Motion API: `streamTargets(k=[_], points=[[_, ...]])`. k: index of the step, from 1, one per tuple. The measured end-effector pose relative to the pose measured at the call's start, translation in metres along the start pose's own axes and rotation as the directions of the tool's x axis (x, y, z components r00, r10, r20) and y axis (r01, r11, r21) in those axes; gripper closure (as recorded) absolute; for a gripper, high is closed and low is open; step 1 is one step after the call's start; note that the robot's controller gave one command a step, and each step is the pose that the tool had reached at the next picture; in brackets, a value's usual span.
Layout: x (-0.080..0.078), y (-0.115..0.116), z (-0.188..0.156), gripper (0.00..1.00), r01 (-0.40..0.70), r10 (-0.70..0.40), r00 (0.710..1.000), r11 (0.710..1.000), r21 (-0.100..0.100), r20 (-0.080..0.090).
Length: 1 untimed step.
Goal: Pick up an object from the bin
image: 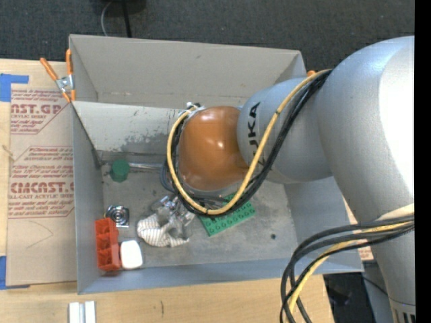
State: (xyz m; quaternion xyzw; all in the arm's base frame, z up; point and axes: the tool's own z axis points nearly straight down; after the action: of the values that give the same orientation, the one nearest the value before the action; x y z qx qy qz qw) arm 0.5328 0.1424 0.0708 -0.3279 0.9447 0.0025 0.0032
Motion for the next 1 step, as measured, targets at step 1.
streamTargets(k=[1], points=[[0.0005,0.0004,-0.0034,1.0,0.0,0.0,1.0,1.0,-0.001,0.0]])
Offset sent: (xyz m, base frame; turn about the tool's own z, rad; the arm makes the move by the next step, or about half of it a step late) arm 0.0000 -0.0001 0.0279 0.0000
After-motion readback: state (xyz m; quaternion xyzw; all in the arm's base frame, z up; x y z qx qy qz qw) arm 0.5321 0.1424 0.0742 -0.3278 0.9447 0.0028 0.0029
